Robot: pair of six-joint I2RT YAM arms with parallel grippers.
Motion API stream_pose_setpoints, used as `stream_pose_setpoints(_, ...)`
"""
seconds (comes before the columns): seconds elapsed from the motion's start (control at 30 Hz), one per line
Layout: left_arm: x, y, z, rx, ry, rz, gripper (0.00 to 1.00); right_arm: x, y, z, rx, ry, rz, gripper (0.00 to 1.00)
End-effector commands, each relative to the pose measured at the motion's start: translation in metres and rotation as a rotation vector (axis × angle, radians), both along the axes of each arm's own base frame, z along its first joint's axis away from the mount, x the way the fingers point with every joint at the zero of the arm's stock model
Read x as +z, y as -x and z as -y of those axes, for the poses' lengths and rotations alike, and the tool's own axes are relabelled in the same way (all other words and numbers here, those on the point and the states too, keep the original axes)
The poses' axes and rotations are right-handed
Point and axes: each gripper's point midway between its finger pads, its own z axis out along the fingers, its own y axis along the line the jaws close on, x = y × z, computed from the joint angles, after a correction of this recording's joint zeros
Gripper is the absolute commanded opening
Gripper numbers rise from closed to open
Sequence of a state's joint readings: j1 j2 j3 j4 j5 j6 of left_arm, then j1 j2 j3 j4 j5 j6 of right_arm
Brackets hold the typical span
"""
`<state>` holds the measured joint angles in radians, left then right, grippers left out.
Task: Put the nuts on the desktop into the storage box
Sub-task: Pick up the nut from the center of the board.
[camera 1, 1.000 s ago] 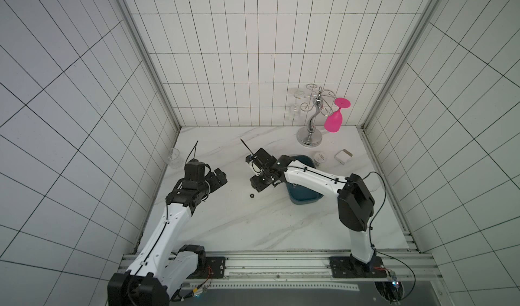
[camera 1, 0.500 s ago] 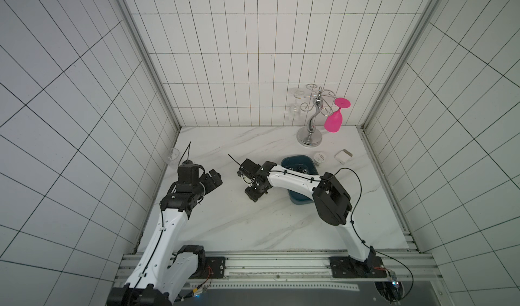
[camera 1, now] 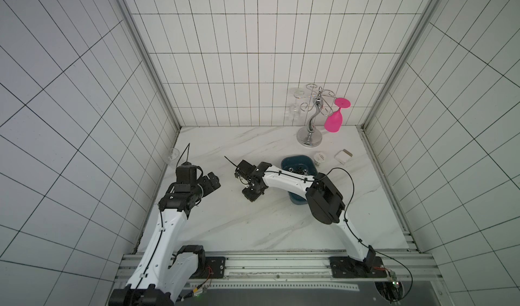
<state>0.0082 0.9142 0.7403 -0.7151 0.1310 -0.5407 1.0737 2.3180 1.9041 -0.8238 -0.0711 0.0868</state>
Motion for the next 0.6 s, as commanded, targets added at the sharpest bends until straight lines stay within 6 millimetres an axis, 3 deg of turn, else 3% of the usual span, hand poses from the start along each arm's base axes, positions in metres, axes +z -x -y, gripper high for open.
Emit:
stream_pose_setpoints(0.0, 0.015, -0.002, -0.002, -0.006, -0.015, 0.044, 0.98, 0.002, 0.006, 0.002, -0.006, 0.016, -0.013, 0.15)
stream_pose_setpoints(0.17, 0.017, -0.005, 0.0, -0.017, -0.006, 0.049, 0.98, 0.048, -0.009, 0.005, -0.068, -0.085, 0.066, 0.15)
stream_pose_setpoints(0.3, 0.021, -0.008, 0.005, -0.039, 0.013, 0.064, 0.98, 0.092, -0.034, 0.026, -0.193, -0.197, 0.118, 0.15)
stream_pose_setpoints(0.4, 0.022, -0.011, 0.01, -0.045, 0.045, 0.077, 0.98, 0.107, -0.054, 0.067, -0.304, -0.206, 0.14, 0.15)
stream_pose_setpoints(0.57, 0.016, -0.016, 0.018, -0.049, 0.099, 0.062, 0.98, 0.096, -0.08, 0.159, -0.515, -0.13, 0.151, 0.16)
